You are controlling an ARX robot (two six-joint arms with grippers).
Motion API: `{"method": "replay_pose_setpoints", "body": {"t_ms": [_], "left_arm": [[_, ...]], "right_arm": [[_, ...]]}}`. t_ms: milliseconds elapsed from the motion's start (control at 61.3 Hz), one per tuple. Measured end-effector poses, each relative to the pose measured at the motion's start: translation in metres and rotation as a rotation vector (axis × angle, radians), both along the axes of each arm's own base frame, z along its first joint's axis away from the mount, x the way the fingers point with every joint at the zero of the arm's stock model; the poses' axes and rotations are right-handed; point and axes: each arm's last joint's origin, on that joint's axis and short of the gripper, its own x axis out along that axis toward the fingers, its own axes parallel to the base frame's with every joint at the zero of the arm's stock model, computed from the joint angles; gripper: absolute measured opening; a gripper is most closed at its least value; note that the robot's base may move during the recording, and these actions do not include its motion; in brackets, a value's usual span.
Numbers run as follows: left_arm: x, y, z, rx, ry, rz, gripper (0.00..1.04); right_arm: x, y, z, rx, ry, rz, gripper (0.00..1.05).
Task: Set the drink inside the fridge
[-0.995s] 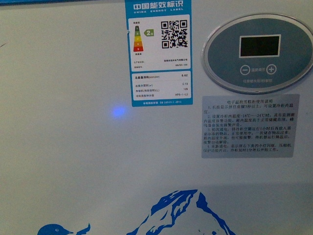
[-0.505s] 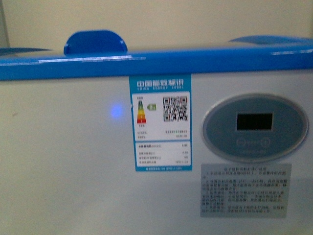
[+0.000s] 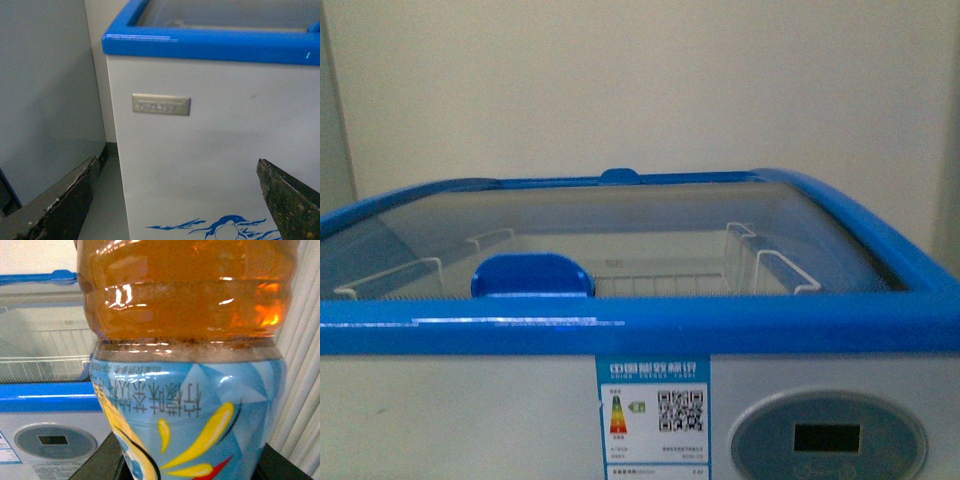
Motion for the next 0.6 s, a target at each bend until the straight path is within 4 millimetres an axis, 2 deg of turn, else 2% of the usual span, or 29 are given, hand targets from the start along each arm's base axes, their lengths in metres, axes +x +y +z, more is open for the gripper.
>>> {"method": "replay_pose_setpoints", "body": {"t_ms": [554,603], "left_arm": [[0.0,0.0,0.0,0.0,0.0,0.001,0.97],[0.0002,-0.0003,-0.0006,-0.052,0.07,-0.069,0.97]], "right_arm": [[0.0,0.0,0.0003,0.001,-0.002,0.0,0.37],[0.0,0.0,0.0003,0.001,-0.002,0.0,0.37]]}}
